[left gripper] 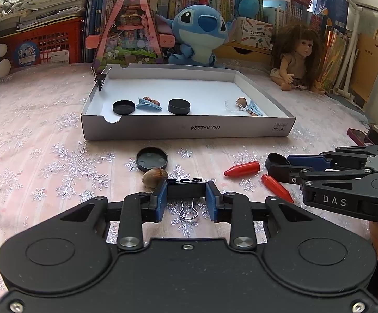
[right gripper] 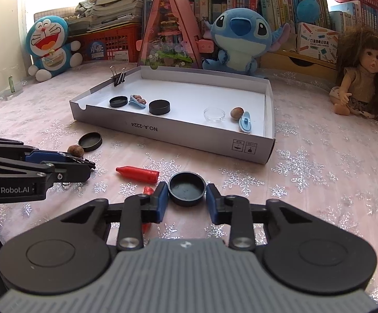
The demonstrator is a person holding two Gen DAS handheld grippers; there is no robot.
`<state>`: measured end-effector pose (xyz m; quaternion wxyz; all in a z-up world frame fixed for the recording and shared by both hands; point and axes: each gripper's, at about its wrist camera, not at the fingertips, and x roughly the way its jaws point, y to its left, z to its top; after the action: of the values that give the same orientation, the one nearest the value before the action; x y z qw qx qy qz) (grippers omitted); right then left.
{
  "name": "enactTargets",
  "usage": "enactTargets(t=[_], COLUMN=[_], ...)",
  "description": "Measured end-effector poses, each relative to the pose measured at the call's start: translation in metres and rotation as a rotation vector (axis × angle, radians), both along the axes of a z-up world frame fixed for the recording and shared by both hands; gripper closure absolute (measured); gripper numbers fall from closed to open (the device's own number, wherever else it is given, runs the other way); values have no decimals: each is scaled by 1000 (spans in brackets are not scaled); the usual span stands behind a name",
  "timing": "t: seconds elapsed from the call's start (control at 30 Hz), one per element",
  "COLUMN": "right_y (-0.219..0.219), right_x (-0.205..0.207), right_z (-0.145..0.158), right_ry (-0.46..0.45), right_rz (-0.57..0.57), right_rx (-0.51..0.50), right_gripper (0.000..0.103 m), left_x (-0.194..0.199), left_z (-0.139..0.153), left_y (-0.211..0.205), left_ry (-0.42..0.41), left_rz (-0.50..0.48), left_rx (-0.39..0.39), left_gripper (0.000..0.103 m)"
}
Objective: Organize rigid objects
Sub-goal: 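Grasp the black binder clip with the left gripper while the right gripper grasps a black lid, then carry the binder clip and black lid over the white tray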
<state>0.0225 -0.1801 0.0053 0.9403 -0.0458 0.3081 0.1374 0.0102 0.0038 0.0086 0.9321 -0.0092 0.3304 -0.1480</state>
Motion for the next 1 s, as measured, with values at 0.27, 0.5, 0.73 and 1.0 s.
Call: enactTargets(t=[0.27,0.5,0.73,1.0], right_y=[-1,-2,-6,-11], right_x=[-1,-1,2,9], right_z=[6,12,19,30], right_ry=[-19,-37,-55,-85], right_rz=[-4,-8,-25,-41], right_rx=[-2,-5,-2,2], right_gripper=[66,66,66,66], left_x=[-2,1,7,23], left_z=[12,23,31,45], left_y=[1,4,7,13], left_ry=[-27,-52,-66,-94], left_rz=[-10,4,16,41], left_rx=[-9,-14,-24,-30], left_gripper=[74,74,74,74])
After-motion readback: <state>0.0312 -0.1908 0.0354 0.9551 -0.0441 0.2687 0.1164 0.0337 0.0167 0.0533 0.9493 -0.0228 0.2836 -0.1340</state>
